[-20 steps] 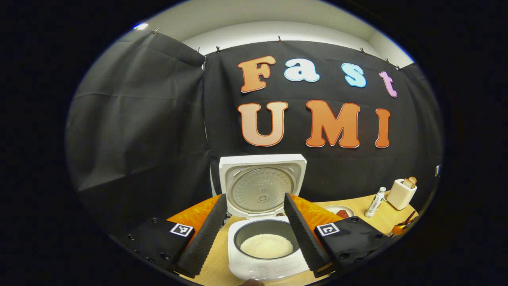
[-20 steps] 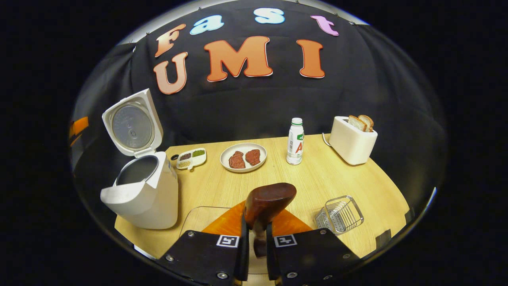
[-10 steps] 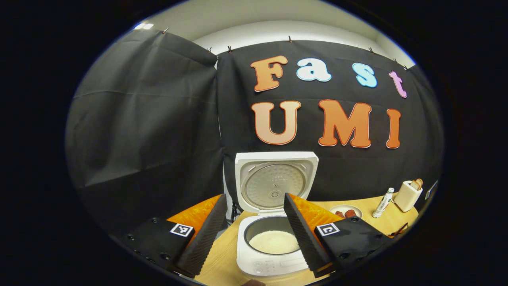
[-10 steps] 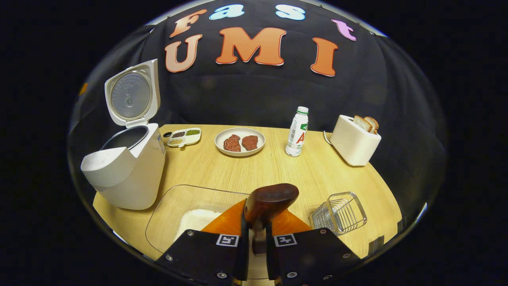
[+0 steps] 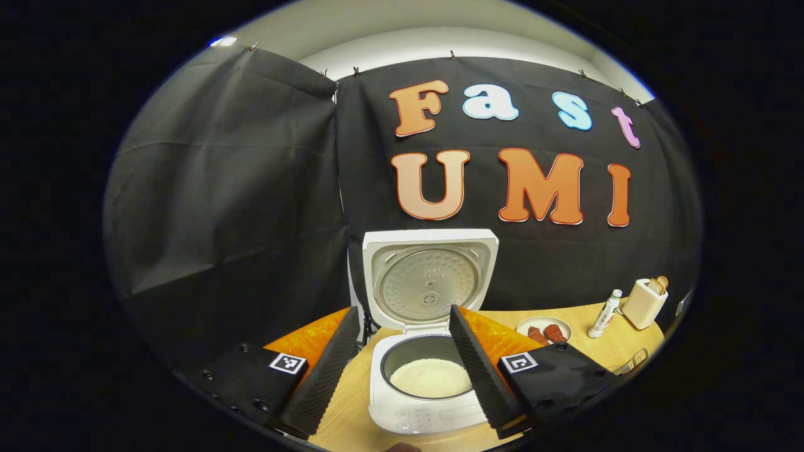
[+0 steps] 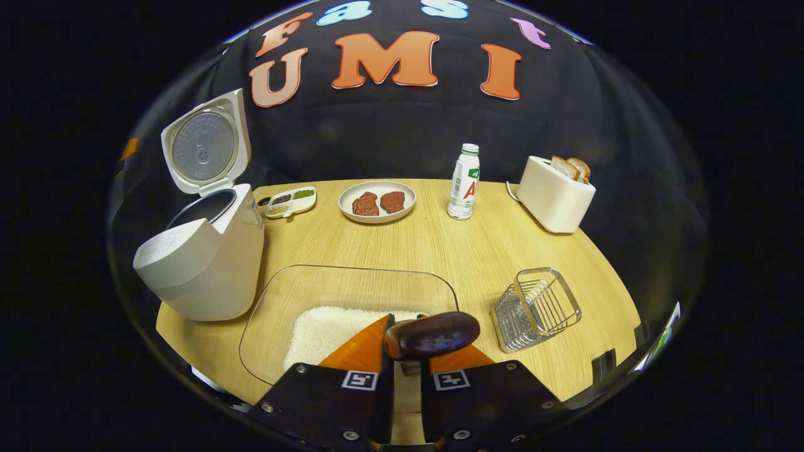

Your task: Close the left gripper, press the button to open the rice cooker; take a wooden spoon from the chopstick holder with the right hand, scoop a spoonful of rice and pour it into the rice cooker, then put the wooden spoon back into the chopstick holder.

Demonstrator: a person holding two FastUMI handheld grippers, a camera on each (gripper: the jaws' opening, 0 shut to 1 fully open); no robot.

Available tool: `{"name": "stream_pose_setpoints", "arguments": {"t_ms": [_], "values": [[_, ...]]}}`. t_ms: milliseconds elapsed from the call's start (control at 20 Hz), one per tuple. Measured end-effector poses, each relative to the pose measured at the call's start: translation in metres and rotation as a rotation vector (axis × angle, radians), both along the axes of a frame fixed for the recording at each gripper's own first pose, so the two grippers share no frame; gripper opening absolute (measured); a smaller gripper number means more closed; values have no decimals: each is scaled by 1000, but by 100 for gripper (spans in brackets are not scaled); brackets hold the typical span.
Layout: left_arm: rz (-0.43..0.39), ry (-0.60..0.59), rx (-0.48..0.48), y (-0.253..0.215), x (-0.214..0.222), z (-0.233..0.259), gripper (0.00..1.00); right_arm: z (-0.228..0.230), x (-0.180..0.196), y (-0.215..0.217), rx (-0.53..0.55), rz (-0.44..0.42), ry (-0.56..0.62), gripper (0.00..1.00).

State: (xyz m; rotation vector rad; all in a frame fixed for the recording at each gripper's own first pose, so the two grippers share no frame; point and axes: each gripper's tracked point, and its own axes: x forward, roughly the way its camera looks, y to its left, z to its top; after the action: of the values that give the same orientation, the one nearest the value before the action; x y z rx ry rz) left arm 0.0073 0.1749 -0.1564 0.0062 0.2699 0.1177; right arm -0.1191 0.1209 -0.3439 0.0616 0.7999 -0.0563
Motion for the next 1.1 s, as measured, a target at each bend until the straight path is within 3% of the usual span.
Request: {"name": "stream_pose_setpoints", "arguments": {"t_ms": [200, 250, 300, 450, 700, 1100], "values": [[-4, 7, -2, 3, 2, -3, 96, -1, -1, 20, 83, 0, 34, 18], [-3, 6, 0, 5, 0, -3, 96, -1, -2, 23, 84, 17, 46, 14], [-2, 6, 2, 6, 0, -2, 96, -2, -1, 27, 84, 29, 61, 18], [15, 8, 7, 18, -3, -4, 96, -2, -5, 40, 92, 62, 124, 18], [66, 25, -3, 37, -10, -12, 96, -2, -8, 69, 202, 69, 206, 18], [85, 25, 17, 45, -9, -11, 96, -13, 1, 84, 427, -41, 262, 18]]}}
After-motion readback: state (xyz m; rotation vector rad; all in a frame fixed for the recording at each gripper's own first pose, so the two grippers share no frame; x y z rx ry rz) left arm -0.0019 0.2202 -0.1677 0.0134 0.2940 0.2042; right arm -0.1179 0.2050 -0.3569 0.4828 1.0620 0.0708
